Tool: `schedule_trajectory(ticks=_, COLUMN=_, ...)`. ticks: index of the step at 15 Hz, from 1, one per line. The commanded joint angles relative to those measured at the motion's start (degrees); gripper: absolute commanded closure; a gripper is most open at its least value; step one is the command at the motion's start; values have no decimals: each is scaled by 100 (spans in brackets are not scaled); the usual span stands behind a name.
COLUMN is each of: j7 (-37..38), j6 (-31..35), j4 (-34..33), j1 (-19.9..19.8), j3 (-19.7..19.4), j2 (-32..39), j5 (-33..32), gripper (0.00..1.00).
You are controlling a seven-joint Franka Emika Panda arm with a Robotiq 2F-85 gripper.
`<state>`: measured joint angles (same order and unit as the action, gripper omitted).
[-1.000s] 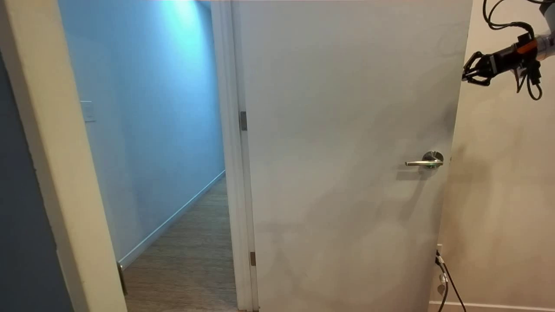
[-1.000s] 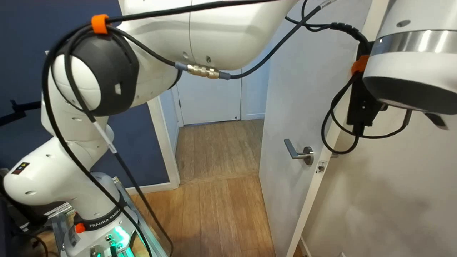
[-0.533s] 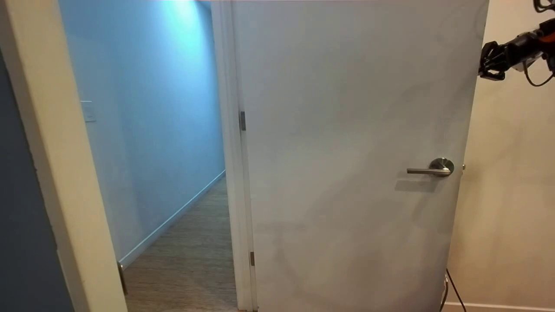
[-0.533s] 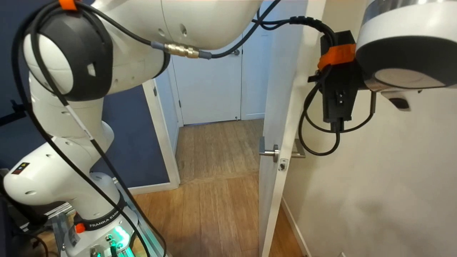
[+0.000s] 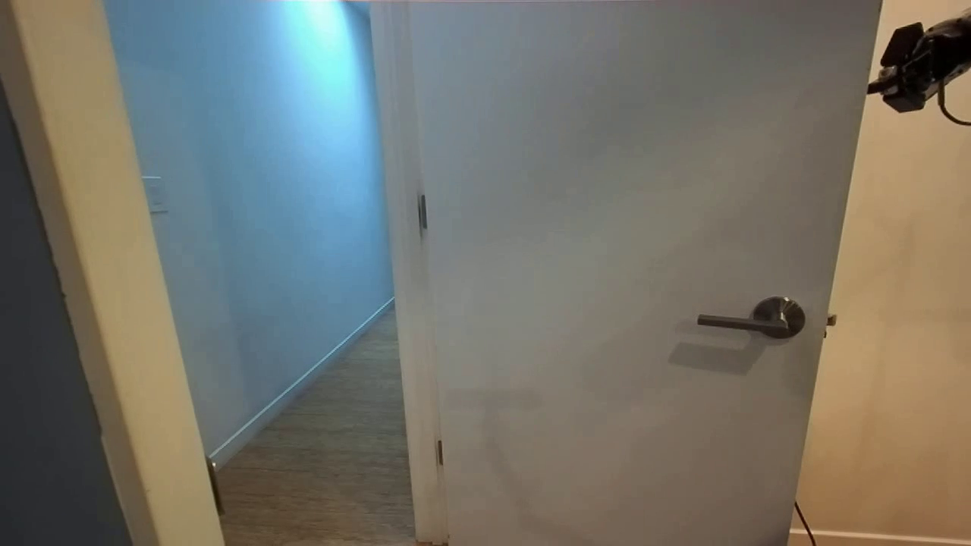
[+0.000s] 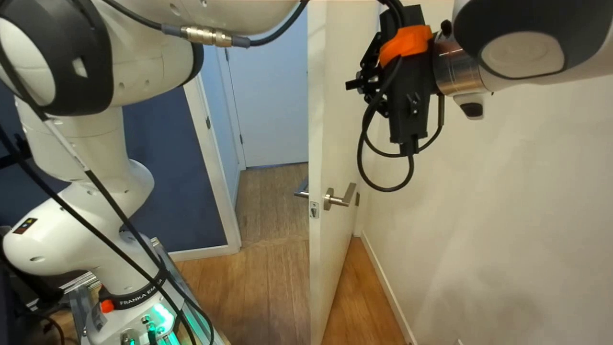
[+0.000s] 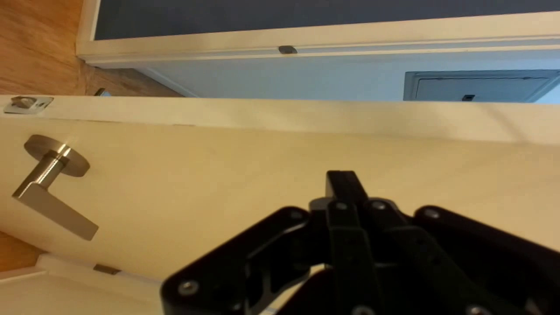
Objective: Close the door fully
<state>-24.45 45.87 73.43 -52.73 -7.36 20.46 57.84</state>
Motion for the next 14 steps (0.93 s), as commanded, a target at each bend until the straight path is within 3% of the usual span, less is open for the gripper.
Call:
schedule_trajectory(ticks=1, j7=-191, j6=0, j4=621, j1=-132, j3=-2, j2=-530, j5=-8, gripper=100)
schedule_trajectory(ticks=5, j7=-1319, j6=1, j4=1163, j1=-73, j3=-86, j2=-1206, j5=-398, gripper=100)
schedule_trajectory(ticks=8, j7=-2188, j6=-72, j4=1850, j1=-213, j3=396, j2=-1900, j5=-925, gripper=100)
schedule_trajectory(ticks=12, j7=-2813, j6=-117, j4=2332, j1=-7, j3=412, j2=-2633, j5=-692, gripper=100)
schedule_trajectory(ticks=13, j7=-2483, j6=-169, j4=1797, j1=489, j3=-129, j2=-2084, j5=-715, gripper=99)
schedule_trajectory(ticks=14, j7=-2562, j6=-168, j4=1906, j1=556, j3=-132, j2=-2262, j5=-725, gripper=99)
